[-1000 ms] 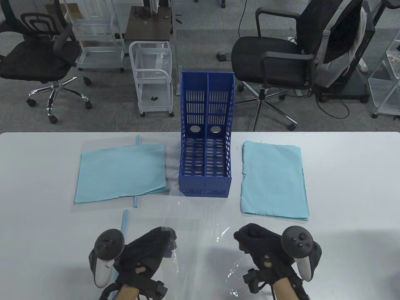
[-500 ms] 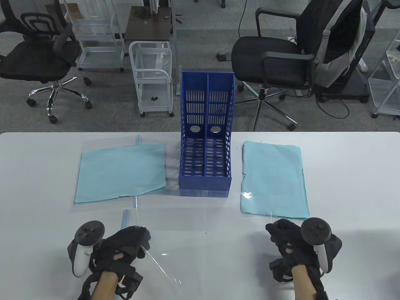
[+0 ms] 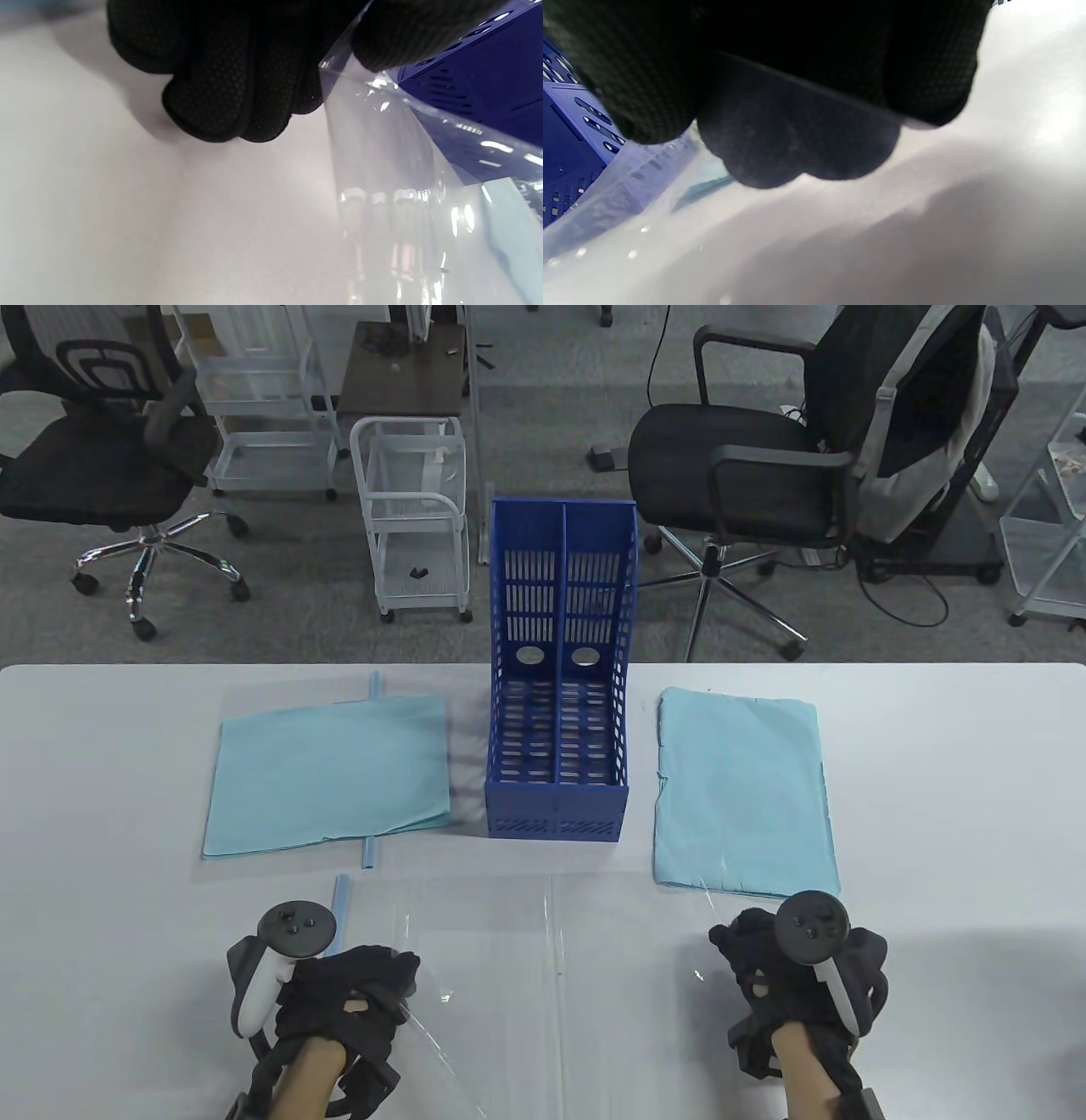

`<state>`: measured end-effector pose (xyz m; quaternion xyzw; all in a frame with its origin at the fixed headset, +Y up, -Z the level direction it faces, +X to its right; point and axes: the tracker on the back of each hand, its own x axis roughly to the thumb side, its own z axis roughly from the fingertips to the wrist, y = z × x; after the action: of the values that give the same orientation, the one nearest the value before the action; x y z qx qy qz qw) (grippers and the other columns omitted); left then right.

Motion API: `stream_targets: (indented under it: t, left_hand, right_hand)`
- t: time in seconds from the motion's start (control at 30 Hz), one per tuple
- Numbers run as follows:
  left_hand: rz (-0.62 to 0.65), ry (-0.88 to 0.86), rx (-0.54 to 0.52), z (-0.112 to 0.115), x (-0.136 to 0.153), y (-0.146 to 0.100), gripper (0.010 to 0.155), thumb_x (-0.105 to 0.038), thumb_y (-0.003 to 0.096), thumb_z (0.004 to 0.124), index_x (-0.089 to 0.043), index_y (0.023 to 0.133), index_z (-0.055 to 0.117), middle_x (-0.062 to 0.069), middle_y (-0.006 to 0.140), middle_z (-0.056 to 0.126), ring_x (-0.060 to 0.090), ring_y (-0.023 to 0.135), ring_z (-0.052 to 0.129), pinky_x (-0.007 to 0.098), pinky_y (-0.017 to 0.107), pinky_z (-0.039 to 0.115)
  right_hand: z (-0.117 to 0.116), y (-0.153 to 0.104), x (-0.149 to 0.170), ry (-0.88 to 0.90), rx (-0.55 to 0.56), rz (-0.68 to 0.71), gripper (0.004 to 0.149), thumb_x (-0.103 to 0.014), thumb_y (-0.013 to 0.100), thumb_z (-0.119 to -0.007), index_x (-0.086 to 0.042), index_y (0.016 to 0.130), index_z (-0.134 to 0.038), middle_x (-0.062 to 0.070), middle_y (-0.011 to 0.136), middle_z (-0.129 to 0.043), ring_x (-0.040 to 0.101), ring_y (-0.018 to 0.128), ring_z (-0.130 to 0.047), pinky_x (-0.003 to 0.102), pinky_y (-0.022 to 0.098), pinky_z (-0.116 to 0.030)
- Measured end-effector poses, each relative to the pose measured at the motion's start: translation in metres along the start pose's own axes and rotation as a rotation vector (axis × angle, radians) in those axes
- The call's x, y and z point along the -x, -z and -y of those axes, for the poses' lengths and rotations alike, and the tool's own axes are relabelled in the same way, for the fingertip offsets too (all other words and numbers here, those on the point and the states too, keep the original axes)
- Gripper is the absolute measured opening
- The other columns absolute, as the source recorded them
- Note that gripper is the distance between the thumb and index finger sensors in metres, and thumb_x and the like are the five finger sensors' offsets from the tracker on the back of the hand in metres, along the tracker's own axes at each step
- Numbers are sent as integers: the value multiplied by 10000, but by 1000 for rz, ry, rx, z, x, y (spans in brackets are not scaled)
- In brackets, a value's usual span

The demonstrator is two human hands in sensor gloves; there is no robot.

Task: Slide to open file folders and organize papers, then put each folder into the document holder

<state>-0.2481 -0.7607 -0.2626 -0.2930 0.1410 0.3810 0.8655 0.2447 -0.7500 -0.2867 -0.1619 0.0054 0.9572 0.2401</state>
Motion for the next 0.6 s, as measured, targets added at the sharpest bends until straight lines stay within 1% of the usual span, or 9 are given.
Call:
stream_targets:
  t: [0.1, 0.4, 0.6]
  left_hand:
    - [-17, 22, 3, 0, 0, 0, 536, -535, 469, 818, -162, 828, 955, 99, 685, 1075, 295, 480, 1099, 471, 448, 877]
    - [-50, 4, 53, -5, 5, -1, 581, -565, 473, 785, -140, 834, 948, 111, 674, 1078, 296, 459, 1107, 466, 431, 886]
    - [-30, -19, 35, -13, 5, -8, 589, -566, 475, 772, -130, 826, 955, 116, 667, 1081, 299, 455, 1111, 470, 426, 889]
  right_hand:
    - [-1, 0, -1, -8, -2, 0, 431, -522, 307, -927, -218, 608, -980, -27, 446, -1072, 191, 354, -1046, 429, 393, -896]
    - [-1, -1, -2, -27, -9, -1, 439, -531, 306, -926, -217, 607, -980, -27, 445, -1072, 190, 353, -1046, 427, 391, -897]
    - [-2, -1, -2, -38, -10, -7, 444, -534, 303, -926, -218, 611, -979, -29, 449, -1071, 189, 355, -1046, 427, 394, -897]
